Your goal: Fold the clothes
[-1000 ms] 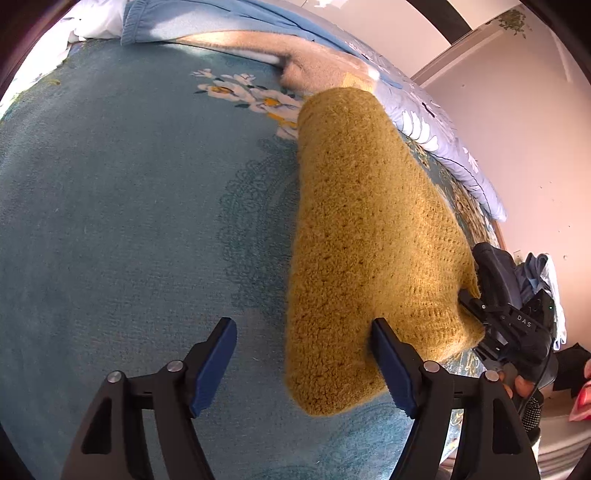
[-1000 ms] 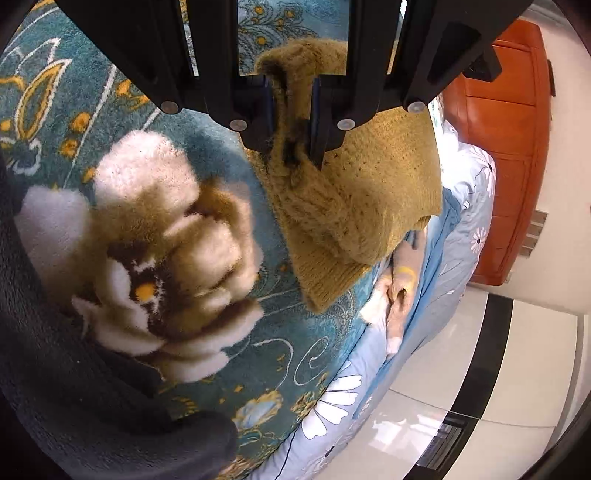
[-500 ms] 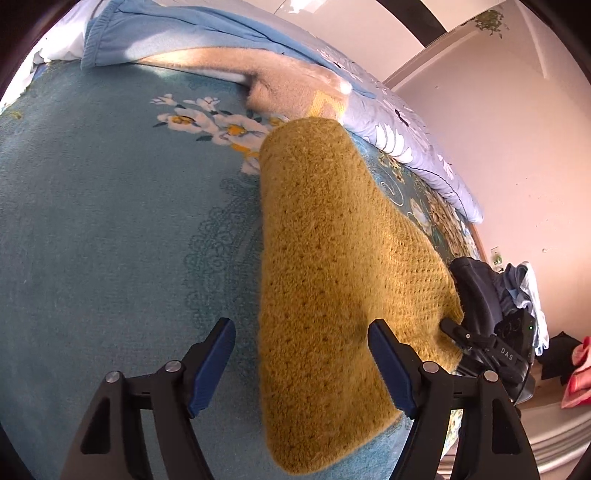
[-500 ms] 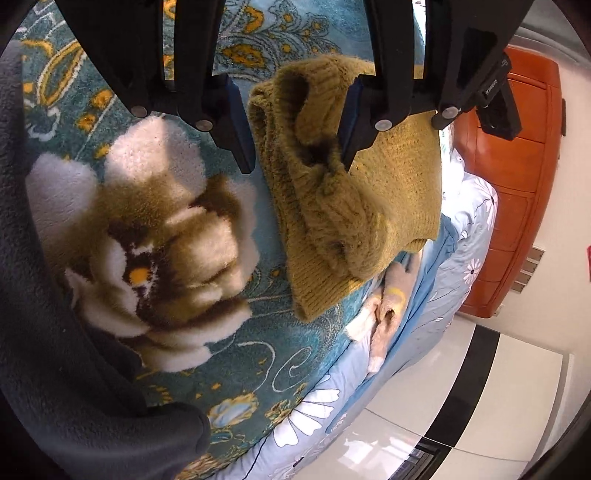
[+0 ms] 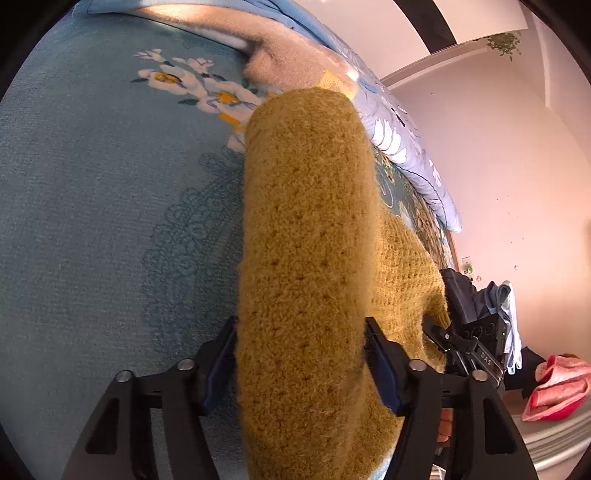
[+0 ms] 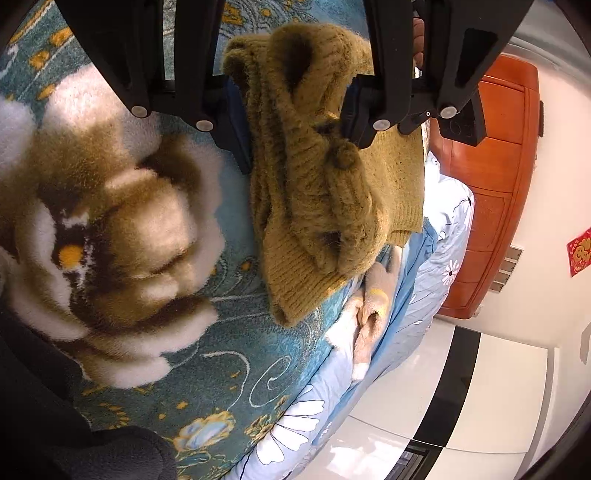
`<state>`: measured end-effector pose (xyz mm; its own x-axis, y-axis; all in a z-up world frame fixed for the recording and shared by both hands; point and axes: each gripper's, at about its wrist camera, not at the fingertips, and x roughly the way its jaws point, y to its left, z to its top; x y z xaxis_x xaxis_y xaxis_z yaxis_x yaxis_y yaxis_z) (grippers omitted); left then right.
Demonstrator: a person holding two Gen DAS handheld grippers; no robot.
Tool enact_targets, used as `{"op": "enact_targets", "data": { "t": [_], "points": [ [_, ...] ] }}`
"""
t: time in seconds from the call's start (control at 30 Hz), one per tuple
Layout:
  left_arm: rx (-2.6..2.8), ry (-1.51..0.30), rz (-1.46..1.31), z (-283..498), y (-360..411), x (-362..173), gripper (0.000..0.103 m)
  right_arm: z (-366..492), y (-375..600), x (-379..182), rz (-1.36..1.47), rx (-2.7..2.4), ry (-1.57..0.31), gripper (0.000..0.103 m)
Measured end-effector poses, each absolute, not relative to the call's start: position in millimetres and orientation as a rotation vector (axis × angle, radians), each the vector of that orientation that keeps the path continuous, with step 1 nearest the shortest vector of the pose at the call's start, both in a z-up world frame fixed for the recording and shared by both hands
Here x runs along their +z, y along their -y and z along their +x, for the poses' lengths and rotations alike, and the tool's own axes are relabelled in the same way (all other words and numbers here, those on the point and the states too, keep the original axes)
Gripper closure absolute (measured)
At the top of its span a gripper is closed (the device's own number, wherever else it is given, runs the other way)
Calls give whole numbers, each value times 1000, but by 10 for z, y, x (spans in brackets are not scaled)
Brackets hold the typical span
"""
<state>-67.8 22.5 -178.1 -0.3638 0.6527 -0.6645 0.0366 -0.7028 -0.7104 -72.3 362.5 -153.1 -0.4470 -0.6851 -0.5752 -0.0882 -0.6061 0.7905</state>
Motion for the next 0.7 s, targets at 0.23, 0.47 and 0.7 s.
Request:
{"op": "enact_targets", "data": {
  "t": [0.23,0.47,0.7],
  "points": [
    [2177,847,-1423,-536,-300,-1565,69,-630,-3591,-1354,1363,-2106,1161,72],
    [2189,789,-1343,-266,-266,-1190,70,-434,-3462,-951,1322,-2120,1076,74],
    [2219,746,-1237,-129,-339,-761,70,-289,-3515,-635,1251,-2115,1043,74]
  ]
}}
